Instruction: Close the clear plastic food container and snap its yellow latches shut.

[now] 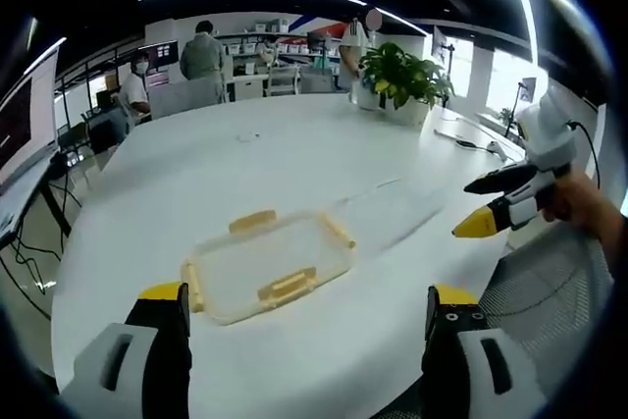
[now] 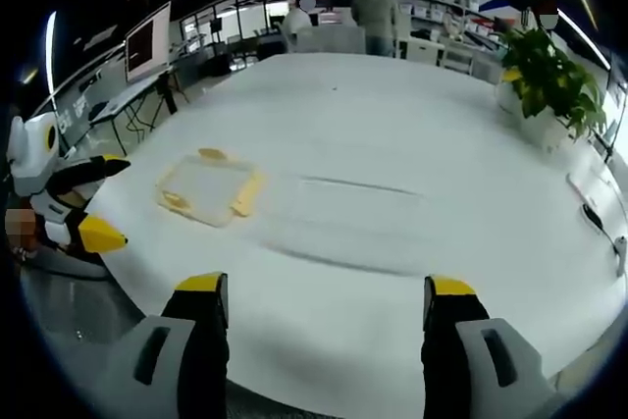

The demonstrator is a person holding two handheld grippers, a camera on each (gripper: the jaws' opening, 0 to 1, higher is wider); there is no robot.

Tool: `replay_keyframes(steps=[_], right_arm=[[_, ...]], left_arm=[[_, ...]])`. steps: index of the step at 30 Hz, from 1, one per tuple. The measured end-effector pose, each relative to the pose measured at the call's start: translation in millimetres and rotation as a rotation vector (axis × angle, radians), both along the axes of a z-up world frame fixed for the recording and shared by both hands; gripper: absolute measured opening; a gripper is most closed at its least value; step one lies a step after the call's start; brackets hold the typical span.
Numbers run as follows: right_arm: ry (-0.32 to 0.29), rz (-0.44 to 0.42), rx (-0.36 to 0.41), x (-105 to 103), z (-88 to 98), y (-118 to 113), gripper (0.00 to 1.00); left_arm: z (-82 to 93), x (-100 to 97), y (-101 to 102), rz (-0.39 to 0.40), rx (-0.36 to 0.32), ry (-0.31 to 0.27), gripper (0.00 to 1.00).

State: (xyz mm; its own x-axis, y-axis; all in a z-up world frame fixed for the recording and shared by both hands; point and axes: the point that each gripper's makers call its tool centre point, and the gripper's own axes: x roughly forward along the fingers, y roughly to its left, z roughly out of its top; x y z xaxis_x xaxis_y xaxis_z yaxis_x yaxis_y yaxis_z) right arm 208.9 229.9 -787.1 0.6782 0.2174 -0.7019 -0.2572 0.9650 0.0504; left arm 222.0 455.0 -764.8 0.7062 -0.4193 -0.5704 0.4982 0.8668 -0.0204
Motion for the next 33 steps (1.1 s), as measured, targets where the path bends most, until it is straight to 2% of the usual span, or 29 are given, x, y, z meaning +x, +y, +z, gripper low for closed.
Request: replay_keyframes(steps=[7,11,29,33], right_arm=[[0.010,-0.008,0.003,-0.6,-2.5,-0.8,0.78],[0.014,0.007,-0.024,-1.4,-4.1,-1.2,0.77],[0.017,0.011,-0.004,-2.1,-3.2,-1.5,0.77],[-0.005,0.006,-0.005,-0.3,-0.3,-2.8,0.77]], left_arm=[[-0.8,0.8,0.3,-0.008,-0.003,0.000,0.97],[-1.3,-1.1,-2.1,-0.022,-0.007,0.006,0.96],[-2.6,-1.5,-2.9,-0.024,0.017,0.004,0.95],[-4.1,-2.1,-1.3,-0.016,0.019,0.012,0.95]])
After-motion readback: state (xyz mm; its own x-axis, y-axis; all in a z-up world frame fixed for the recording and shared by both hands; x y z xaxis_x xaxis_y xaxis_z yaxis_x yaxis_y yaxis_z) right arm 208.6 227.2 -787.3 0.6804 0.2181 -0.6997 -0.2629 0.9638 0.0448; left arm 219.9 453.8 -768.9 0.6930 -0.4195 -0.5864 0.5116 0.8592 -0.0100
